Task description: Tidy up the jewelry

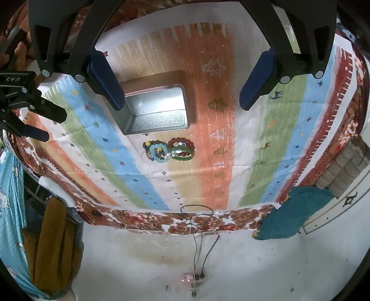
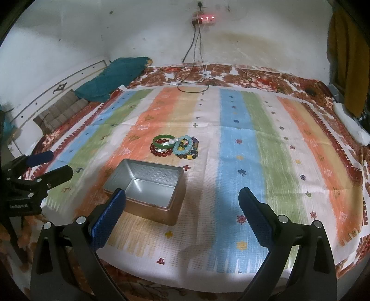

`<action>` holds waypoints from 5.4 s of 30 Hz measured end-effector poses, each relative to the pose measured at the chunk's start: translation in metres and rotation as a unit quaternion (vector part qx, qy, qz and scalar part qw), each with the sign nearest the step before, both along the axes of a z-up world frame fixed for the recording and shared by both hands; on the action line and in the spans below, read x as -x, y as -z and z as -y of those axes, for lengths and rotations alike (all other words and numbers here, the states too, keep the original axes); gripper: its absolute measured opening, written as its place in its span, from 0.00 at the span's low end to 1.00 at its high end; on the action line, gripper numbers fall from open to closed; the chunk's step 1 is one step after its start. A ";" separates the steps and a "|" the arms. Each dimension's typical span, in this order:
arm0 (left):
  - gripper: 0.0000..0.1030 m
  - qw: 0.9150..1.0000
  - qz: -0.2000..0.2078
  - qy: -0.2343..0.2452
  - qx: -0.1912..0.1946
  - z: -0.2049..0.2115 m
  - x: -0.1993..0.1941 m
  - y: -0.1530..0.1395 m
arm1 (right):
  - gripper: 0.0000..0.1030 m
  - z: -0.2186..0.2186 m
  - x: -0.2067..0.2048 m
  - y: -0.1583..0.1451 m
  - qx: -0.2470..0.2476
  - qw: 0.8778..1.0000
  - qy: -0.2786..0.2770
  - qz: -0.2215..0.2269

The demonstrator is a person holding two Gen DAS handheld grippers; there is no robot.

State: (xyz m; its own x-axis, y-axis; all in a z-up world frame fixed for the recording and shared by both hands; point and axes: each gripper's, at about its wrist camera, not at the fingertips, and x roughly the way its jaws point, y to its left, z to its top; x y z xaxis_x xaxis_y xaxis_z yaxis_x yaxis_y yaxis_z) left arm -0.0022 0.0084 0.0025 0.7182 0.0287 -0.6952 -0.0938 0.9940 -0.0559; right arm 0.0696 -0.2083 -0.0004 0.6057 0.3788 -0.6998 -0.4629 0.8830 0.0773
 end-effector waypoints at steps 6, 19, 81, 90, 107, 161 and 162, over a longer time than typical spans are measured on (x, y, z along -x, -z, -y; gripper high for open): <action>0.95 1.000 -0.002 -0.001 0.001 -0.001 -0.001 0.001 | 0.96 0.001 0.000 0.000 0.000 1.000 0.000 0.000; 0.95 1.000 -0.007 -0.004 -0.001 -0.002 0.000 0.006 | 0.96 0.001 -0.006 0.002 0.003 1.000 0.005 -0.009; 0.94 0.993 -0.091 0.057 -0.044 -0.012 -0.123 0.034 | 0.96 -0.053 -0.145 0.017 0.038 0.996 -0.010 -0.082; 0.94 0.993 -0.108 0.035 -0.032 -0.027 -0.152 0.045 | 0.96 -0.064 -0.167 0.030 0.053 0.994 -0.011 -0.092; 0.94 0.993 -0.118 -0.011 -0.007 -0.056 -0.197 0.057 | 0.96 -0.083 -0.200 0.059 0.079 0.990 -0.014 -0.119; 0.23 0.975 -0.221 0.015 0.025 -0.059 -0.293 0.144 | 0.15 -0.150 -0.255 0.126 0.184 0.964 -0.127 -0.142; 0.14 0.974 -0.223 0.018 0.025 -0.057 -0.294 0.144 | 0.14 -0.150 -0.255 0.126 0.185 0.964 -0.127 -0.141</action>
